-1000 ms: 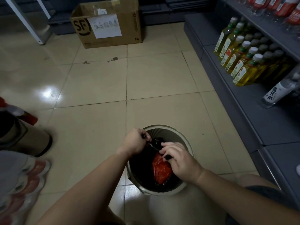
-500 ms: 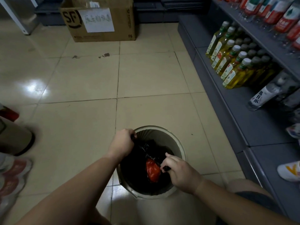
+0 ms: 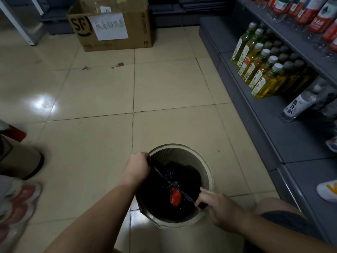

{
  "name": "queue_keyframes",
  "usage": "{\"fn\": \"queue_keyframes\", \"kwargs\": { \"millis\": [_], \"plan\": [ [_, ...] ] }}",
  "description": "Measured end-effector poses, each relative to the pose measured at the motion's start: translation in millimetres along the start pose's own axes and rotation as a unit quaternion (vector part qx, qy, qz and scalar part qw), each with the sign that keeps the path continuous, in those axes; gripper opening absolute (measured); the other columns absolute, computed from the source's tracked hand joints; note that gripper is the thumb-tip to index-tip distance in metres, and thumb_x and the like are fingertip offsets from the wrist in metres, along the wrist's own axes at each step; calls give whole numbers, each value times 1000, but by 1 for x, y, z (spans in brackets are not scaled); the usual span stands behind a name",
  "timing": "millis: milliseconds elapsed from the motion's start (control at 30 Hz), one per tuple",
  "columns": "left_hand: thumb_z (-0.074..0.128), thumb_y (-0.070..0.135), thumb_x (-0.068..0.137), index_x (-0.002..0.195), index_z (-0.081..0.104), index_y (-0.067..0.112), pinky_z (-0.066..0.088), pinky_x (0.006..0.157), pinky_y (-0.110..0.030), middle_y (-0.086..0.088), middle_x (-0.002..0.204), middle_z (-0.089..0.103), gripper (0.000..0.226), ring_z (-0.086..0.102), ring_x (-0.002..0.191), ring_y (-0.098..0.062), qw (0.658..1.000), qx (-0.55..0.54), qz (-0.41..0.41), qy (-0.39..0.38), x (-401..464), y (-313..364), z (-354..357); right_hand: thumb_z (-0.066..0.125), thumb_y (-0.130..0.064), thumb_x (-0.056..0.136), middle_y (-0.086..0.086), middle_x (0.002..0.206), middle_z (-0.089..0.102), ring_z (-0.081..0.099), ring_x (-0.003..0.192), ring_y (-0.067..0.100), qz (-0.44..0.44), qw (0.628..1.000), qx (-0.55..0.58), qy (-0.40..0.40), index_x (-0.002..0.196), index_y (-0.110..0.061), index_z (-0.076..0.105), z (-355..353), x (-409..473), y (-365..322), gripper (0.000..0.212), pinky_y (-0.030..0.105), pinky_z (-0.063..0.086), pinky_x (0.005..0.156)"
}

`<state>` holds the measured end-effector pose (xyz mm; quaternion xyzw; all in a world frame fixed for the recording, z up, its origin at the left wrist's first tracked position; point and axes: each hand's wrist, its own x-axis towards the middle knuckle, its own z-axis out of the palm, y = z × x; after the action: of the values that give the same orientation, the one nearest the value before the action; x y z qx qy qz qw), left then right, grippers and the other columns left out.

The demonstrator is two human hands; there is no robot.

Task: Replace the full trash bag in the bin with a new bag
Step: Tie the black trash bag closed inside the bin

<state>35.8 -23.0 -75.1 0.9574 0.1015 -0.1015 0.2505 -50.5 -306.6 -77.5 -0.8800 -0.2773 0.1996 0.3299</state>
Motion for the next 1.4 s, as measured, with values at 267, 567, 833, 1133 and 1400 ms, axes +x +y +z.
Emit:
{"fn": "queue_keyframes", "kwargs": {
  "millis": [267, 567, 833, 1133, 1400],
  "plan": [
    [65, 5, 90, 85, 74, 15, 48, 56, -15, 7, 65, 69, 15, 63, 54, 0, 972, -207, 86, -76, -32, 27, -23, 72, -21, 84, 1, 64, 72, 64, 55, 5, 175, 939, 217, 204, 71, -30, 71, -12, 80, -37, 15, 23, 47, 58],
    [76, 21, 86, 110, 77, 20, 54, 82, -23, 7, 96, 79, 24, 72, 91, -4, 958, -247, 129, -61, -43, 37, -26, 70, -11, 82, -16, 68, 65, 53, 60, -25, 143, 957, 140, 207, 100, -18, 71, -12, 113, -57, 19, -3, 36, 57],
    [75, 12, 82, 84, 79, 14, 45, 61, -13, 4, 76, 77, 5, 66, 69, -4, 971, -207, 106, 58, -46, 53, -21, 76, -14, 66, -20, 63, 60, 57, 58, -9, 137, 941, 141, 276, 85, -34, 61, -3, 113, -61, 31, 1, 36, 53],
    [72, 15, 84, 95, 70, 20, 48, 78, -20, 8, 88, 71, 12, 64, 86, -2, 960, -201, 188, -57, -59, 29, -30, 65, -16, 82, -1, 80, 60, 60, 76, 13, 75, 985, 90, 126, 78, -16, 75, 10, 112, -40, 10, 21, 43, 70],
    [73, 68, 63, 158, -9, 20, -4, 123, -47, 1, 168, -8, 135, -10, 153, -18, 973, 73, 136, -172, -71, -46, -30, 79, -9, 79, -9, 60, 51, 56, 63, -3, 71, 963, 126, 229, 55, -48, 59, 16, 109, -35, 50, 8, 36, 57]
  ]
}}
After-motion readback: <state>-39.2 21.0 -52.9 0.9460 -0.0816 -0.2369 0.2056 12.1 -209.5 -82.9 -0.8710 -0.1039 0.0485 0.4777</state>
